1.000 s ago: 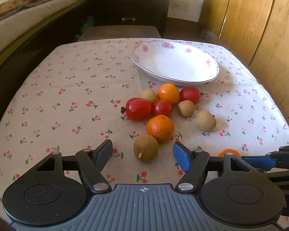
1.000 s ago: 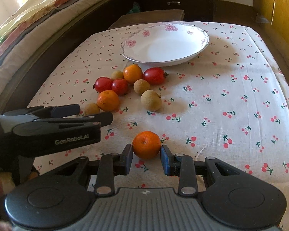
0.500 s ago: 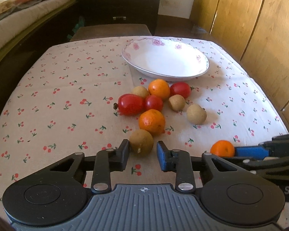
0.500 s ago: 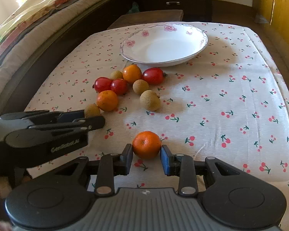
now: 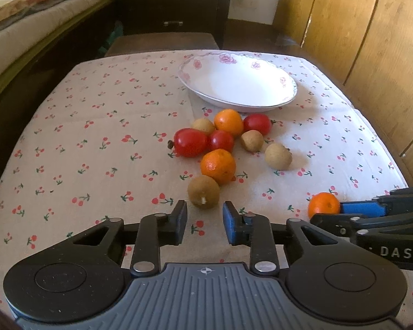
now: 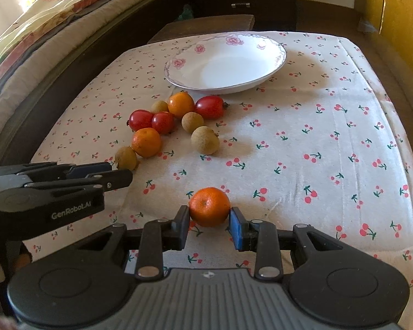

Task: Organize fruits
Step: 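Carry the brown fruit in the left tool while the right tool carries the tangerine over the bowl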

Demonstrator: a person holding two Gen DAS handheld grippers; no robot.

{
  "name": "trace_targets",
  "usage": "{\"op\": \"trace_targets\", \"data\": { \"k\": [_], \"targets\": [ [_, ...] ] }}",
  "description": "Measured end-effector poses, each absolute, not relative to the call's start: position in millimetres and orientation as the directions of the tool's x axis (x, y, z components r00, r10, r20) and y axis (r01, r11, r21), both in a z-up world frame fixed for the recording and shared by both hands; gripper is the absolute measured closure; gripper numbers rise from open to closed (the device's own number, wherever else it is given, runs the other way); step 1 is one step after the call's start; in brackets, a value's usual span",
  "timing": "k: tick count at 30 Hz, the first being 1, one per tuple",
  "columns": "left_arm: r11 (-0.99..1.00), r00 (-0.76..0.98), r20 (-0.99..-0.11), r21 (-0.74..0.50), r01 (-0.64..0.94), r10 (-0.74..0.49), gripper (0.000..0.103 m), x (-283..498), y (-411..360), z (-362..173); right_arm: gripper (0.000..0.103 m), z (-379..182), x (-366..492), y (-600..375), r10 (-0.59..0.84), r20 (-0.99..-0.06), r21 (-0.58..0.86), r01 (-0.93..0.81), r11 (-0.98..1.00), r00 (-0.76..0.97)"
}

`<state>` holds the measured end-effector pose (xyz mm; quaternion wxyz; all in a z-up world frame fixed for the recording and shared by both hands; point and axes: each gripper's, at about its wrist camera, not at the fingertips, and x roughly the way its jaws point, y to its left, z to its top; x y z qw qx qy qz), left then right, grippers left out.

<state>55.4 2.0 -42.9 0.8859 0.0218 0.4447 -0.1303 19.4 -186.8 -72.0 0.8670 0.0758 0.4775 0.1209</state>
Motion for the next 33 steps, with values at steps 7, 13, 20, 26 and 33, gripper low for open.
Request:
{"op": "trace_targets", "data": {
  "k": [7,13,20,26,33],
  "targets": [
    [0.971,0.595,-0.776,-0.092,0.220,-0.208,0.045,66,0,-45,0.070,-74,23,-183,0.290,-0.811,0.251,-0.146,0.957,0.509],
    [0.976,0.596,-0.784,-0.057,0.208,-0.173,0.049,71,-5,-52,0.070,-74,23,-184,0.286,-0.811,0.249,-0.143,0.958,0.510],
    [0.975,0.579,-0.794,-0.073,0.211,-0.185,0.068,65,-4,-46,0.071,-68,20,-184,0.281,-0.803,0.239,-0.147,0.960,0.525],
    [0.971,0.598,-0.776,-0.070,0.229,-0.198,0.068,54,-8,-28,0.071,-58,19,-184,0.275,-0.791,0.233,-0.148,0.961,0.546],
    [0.972,0.631,-0.748,-0.076,0.223,-0.203,0.068,45,-7,-2,0.071,-36,21,-190,0.265,-0.764,0.232,-0.132,0.964,0.589]
  ]
}}
